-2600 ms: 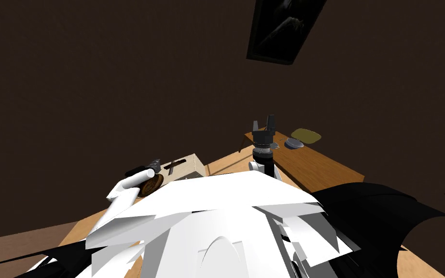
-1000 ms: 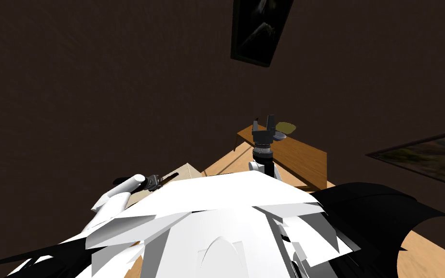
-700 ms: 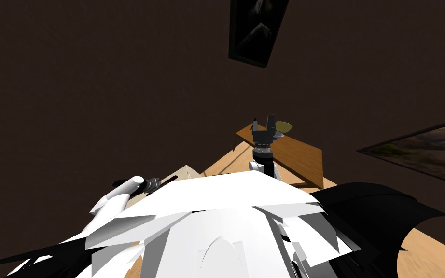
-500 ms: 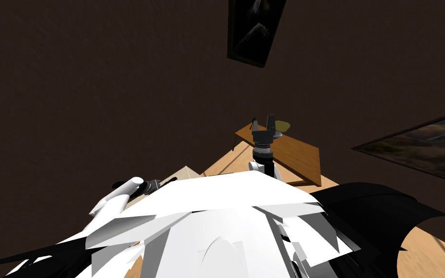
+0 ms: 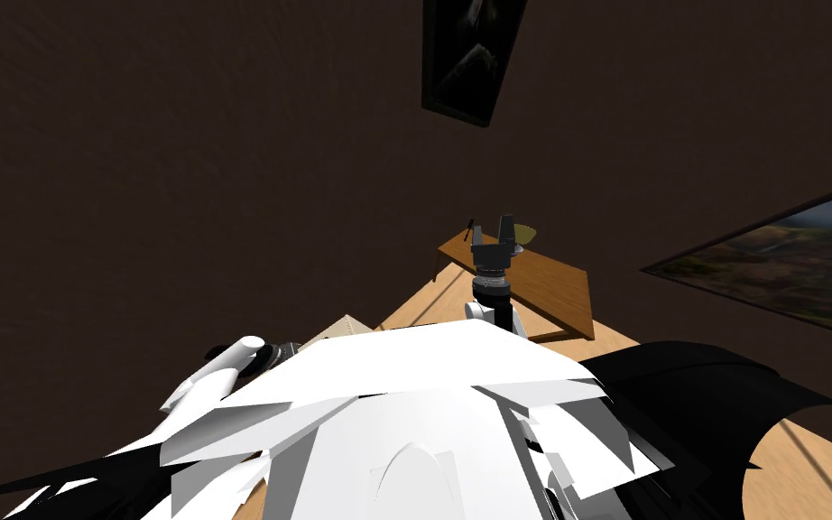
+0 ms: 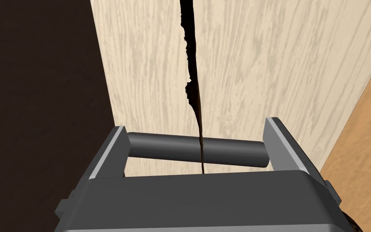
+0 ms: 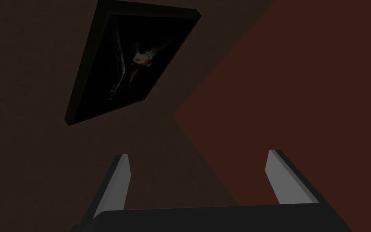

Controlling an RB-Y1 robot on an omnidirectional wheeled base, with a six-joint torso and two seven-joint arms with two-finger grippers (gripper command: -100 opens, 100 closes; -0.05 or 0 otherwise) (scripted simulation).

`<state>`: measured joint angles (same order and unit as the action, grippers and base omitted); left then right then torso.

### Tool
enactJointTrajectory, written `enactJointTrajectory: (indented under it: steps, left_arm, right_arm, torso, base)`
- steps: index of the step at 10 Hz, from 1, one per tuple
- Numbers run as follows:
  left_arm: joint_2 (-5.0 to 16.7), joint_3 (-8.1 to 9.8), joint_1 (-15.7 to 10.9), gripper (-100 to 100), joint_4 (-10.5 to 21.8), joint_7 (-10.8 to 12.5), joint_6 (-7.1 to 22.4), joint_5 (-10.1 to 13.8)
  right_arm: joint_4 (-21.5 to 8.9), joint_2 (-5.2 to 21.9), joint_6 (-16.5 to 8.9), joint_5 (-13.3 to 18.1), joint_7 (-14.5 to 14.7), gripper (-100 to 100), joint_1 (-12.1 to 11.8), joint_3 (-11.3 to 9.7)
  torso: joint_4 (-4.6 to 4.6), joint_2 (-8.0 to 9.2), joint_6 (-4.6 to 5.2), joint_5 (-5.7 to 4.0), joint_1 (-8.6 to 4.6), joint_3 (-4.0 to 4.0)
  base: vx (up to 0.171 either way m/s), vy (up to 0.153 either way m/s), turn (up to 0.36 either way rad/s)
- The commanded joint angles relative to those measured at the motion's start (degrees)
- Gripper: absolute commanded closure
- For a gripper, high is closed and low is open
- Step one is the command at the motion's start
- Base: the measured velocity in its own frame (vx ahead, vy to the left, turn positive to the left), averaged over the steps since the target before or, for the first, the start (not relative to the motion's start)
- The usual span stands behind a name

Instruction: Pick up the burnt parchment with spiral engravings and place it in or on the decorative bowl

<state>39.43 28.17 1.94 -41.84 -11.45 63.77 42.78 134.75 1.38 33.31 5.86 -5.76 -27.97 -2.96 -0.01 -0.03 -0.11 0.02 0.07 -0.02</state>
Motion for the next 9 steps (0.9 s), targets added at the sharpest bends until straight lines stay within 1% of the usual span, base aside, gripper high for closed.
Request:
enactJointTrajectory:
  steps: [1, 2, 4, 5, 6, 9]
  left_arm:
    - [0.0, 0.0, 0.0, 0, 0.0, 0.0, 0.0, 0.0]
    - [-1.5, -0.59, -0.43, -100, 0.96, 0.22, -1.96, -0.75]
    - [-2.39, -0.95, -0.68, -100, 1.53, 0.35, -3.12, -1.2]
    - [-1.93, -0.71, -0.47, -100, 1.26, 0.22, -2.46, -0.9]
    - [-2.0, -0.74, -0.51, 100, 1.37, 0.17, -2.69, -0.93]
    - [-2.02, -0.69, -0.46, 100, 1.48, 0.35, -2.42, -0.87]
  right_arm:
    - [0.0, 0.0, 0.0, 0.0, 0.0, 0, 0.0, 0.0]
    - [0.0, 0.0, 0.0, 0.0, 0.0, 0, 0.0, 0.0]
    - [0.0, 0.0, 0.0, 0.0, 0.0, 0, 0.0, 0.0]
    - [0.0, 0.0, 0.0, 0.0, 0.0, 0, 0.0, 0.0]
    - [0.0, 0.0, 0.0, 0.0, 0.0, 0, 0.0, 0.0]
    - [0.0, 0.0, 0.0, 0.0, 0.0, 0, 0.0, 0.0]
  torso:
    - [0.0, 0.0, 0.0, 0.0, 0.0, 0.0]
    - [0.01, 0.02, 0.0, -0.02, -0.07, 0.01]
    - [0.01, 0.04, 0.01, 0.01, 0.01, 0.02]
    - [0.01, 0.05, 0.01, -0.01, -0.08, 0.03]
    - [0.01, 0.04, 0.0, -0.03, -0.1, 0.03]
    - [0.04, 0.08, 0.06, 0.01, -0.07, 0.06]
  base:
    - [0.0, 0.0, 0.0]
    - [0.002, 0.042, -0.001]
    - [-0.004, 0.018, -0.019]
    - [0.0, 0.0, 0.0]
    - [0.0, 0.0, 0.0]
    - [0.0, 0.0, 0.0]
